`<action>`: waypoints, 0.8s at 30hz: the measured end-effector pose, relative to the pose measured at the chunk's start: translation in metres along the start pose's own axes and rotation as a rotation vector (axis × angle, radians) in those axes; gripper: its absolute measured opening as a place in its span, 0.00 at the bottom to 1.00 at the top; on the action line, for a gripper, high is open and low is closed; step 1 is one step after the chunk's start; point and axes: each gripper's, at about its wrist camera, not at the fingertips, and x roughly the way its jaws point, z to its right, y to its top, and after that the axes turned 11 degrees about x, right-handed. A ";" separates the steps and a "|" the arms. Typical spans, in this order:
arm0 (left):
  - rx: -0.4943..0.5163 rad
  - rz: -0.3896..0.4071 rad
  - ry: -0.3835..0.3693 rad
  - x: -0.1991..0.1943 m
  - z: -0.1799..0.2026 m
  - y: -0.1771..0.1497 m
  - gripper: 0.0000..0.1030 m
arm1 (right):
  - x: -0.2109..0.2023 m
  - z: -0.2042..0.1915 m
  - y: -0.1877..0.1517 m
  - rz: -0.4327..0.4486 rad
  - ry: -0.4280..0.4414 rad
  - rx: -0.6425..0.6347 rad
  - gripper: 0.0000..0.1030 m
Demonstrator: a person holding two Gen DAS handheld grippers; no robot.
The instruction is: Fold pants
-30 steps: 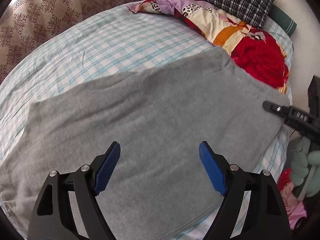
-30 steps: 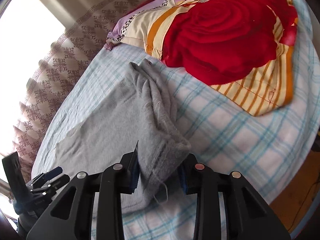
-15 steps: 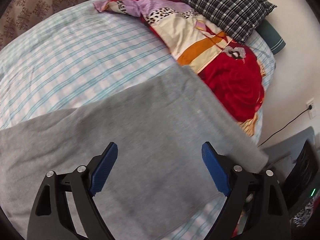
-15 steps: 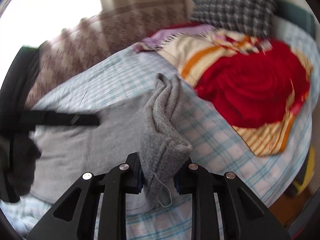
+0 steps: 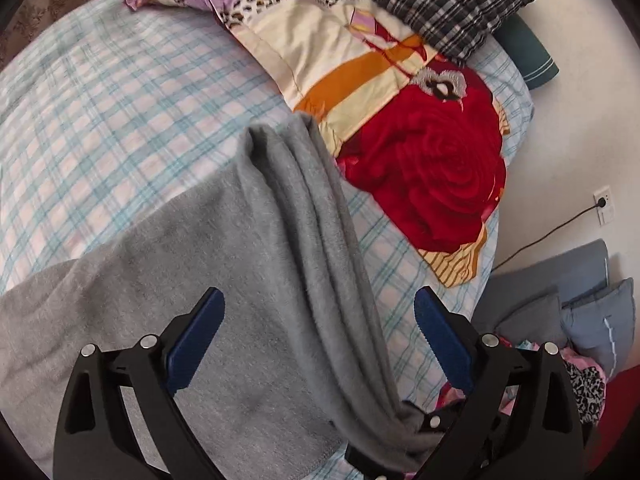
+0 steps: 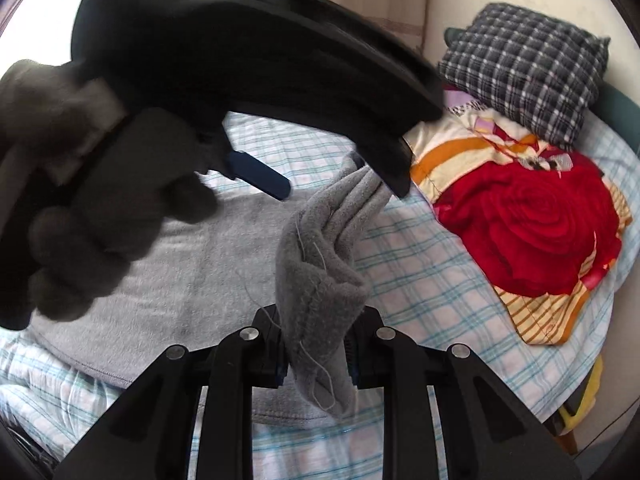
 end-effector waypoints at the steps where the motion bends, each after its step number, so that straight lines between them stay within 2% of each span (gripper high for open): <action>1: -0.001 -0.011 0.002 0.003 -0.001 -0.001 0.94 | 0.000 -0.001 -0.001 -0.003 0.004 -0.003 0.21; 2: -0.008 -0.029 0.002 0.007 -0.003 -0.002 0.92 | 0.000 -0.003 -0.002 -0.007 0.007 -0.007 0.21; 4: -0.021 -0.051 -0.014 0.012 -0.005 -0.005 0.81 | 0.000 -0.007 -0.002 -0.009 0.009 -0.016 0.21; 7: -0.032 -0.073 -0.017 0.016 -0.009 -0.010 0.58 | 0.000 -0.013 -0.003 -0.014 0.011 -0.020 0.21; 9: -0.047 -0.076 -0.029 0.014 -0.015 -0.014 0.39 | -0.001 -0.016 -0.003 -0.014 0.013 -0.023 0.21; 12: -0.052 -0.066 -0.032 0.007 -0.020 -0.017 0.23 | -0.002 -0.020 -0.002 -0.015 0.021 -0.023 0.21; 15: -0.038 -0.046 -0.019 -0.002 -0.022 -0.020 0.19 | -0.006 -0.025 0.001 -0.010 0.030 -0.021 0.21; 24: -0.013 0.038 0.052 -0.044 -0.033 -0.043 0.19 | -0.016 -0.049 0.004 -0.020 0.103 -0.019 0.21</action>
